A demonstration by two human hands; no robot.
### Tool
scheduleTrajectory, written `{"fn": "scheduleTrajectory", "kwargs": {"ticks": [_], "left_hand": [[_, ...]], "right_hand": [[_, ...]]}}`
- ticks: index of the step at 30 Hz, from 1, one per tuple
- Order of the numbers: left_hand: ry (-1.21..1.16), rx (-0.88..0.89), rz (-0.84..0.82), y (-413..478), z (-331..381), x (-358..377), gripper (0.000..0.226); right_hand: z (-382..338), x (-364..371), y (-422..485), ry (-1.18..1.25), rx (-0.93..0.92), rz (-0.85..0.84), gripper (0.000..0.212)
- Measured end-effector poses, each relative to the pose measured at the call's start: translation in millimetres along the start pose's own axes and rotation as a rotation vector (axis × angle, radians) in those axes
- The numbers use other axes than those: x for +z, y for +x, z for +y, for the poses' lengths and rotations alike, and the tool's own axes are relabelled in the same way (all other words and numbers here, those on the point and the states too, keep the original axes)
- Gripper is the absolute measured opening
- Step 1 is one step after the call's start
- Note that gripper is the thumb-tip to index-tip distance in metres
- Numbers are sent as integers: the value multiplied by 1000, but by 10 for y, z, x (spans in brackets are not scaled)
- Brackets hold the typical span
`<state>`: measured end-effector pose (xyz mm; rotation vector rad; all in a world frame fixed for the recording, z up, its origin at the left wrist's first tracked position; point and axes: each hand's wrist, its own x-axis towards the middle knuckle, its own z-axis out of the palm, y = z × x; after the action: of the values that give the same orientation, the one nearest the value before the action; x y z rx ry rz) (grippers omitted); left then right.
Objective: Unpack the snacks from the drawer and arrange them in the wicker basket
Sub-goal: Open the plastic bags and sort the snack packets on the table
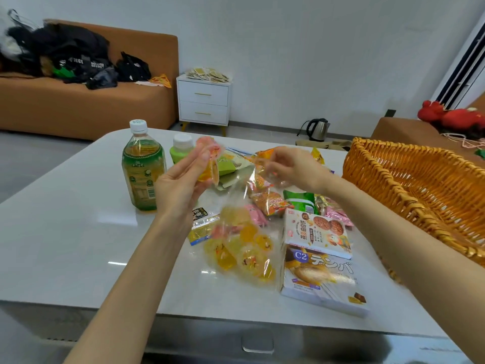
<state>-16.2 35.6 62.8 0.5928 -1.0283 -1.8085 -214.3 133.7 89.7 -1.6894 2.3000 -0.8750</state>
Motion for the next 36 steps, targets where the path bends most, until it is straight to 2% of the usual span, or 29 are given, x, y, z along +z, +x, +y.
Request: {"fn": "scheduleTrajectory", "kwargs": {"ticks": [2, 6, 12, 21, 26, 28, 30, 33, 36], "left_hand": [[-40, 43, -9, -34, 121, 64, 24], [-105, 151, -57, -157, 345, 181, 13], [81, 258, -195, -348, 332, 344, 30], [725, 577, -425, -317, 201, 188, 18], [1309, 648, -516, -274, 252, 157, 13], [1458, 663, -510, -252, 263, 144, 17], [1428, 688, -502, -236, 256, 135, 24], [1262, 795, -465, -213, 233, 134, 27], [1103, 900, -331, -168, 195, 112, 31]], "right_hand": [[-254, -109, -112, 17, -78, 21, 17], [-555, -221, -314, 110, -75, -27, 17], [-667, -227, -427, 209, 1, 17, 20], [-635, -232, -478, 481, 205, 19, 15], [-582, -249, -471, 511, 219, 24, 13], [-556, -241, -456, 489, 206, 31, 13], [-540, -221, -437, 472, 195, 54, 15], [-508, -187, -400, 400, 183, 99, 17], [-481, -180, -355, 336, 187, 145, 16]]}}
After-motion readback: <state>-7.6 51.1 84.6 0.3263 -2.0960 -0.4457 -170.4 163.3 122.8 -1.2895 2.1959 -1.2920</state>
